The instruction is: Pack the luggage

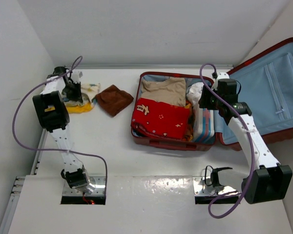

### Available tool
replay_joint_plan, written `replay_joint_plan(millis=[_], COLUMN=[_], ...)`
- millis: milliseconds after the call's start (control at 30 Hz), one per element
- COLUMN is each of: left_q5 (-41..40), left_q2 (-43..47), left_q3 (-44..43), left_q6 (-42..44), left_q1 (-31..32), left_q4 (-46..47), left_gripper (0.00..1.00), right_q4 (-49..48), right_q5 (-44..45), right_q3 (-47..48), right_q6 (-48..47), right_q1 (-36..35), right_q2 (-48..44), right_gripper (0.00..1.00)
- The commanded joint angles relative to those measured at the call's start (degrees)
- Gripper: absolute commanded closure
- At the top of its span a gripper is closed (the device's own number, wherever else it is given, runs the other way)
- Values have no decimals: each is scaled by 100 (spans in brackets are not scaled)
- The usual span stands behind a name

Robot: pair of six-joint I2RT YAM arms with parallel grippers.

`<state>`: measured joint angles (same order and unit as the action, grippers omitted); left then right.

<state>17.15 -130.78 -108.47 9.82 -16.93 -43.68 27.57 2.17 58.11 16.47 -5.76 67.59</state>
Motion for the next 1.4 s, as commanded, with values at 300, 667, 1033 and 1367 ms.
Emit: replay_joint_plan(millis=[300, 667, 1033, 1367], left_q5=[564, -431, -1616, -2268], left_q2=[1748, 4270, 3482, 2294], left_q3=[1469, 2363, 3157, 2655], left_q6=[1987, 2569, 1619, 1417], left_q1=[278, 610, 1657, 1763], left_q4=[-1344, -670, 509, 993], left_gripper=[63, 0, 0, 0], right_q4=[-384, -358, -437, -358], right_q5=[-112, -121, -191, -165], right_q3=[-71, -203, -221, -265], right_q6=[85, 49, 172, 120], right_q1=[4, 22, 13, 5], right_q2=[-220, -387, -291, -352], right_gripper=[46, 46, 46, 46])
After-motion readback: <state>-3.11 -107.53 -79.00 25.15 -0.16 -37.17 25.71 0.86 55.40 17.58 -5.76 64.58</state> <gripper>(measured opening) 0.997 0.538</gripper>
